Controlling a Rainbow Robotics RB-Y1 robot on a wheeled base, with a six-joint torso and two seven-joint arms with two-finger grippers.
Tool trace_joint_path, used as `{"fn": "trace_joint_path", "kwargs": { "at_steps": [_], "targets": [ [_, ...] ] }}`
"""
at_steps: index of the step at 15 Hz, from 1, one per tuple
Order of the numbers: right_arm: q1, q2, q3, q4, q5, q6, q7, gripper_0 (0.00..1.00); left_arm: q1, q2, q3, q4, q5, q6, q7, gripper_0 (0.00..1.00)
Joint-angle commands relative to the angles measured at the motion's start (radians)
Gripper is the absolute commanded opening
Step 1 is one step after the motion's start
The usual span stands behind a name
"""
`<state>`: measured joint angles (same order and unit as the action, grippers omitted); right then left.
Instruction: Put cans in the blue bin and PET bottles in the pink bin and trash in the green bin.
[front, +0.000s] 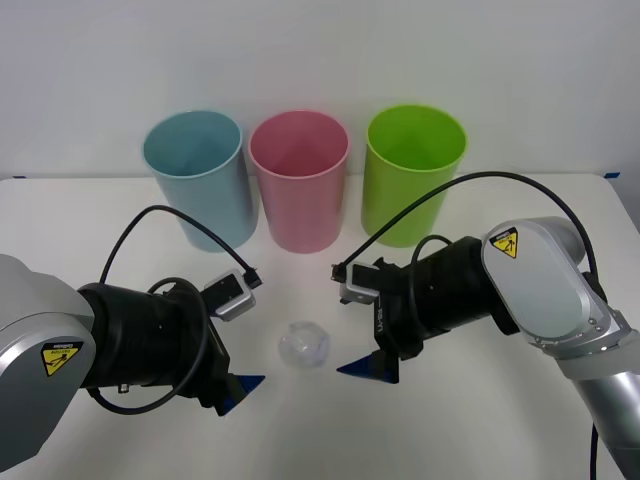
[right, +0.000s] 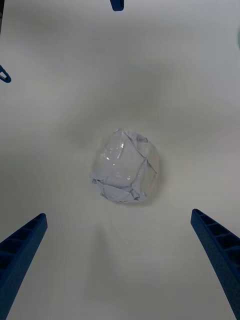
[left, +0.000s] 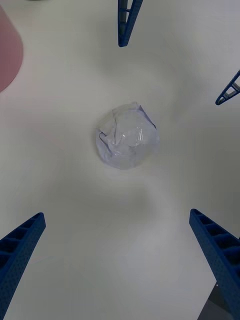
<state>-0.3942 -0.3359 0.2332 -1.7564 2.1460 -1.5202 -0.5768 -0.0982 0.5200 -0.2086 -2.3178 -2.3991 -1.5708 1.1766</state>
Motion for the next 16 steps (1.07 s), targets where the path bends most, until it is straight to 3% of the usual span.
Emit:
{"fn": "trace_joint_path", "kwargs": {
  "at_steps": [1, 16],
  "targets": [
    [0.0, 0.0, 0.0, 0.0, 0.0, 0.0, 0.0, 1.0, 0.02, 0.0, 0.014, -0.002, 0.025, 0.0, 0.006, 1.0],
    [0.0, 0.0, 0.0, 0.0, 0.0, 0.0, 0.0, 1.0, 0.023, 0.0, 0.014, 0.0, 0.029, 0.0, 0.009, 1.0]
  ]
}}
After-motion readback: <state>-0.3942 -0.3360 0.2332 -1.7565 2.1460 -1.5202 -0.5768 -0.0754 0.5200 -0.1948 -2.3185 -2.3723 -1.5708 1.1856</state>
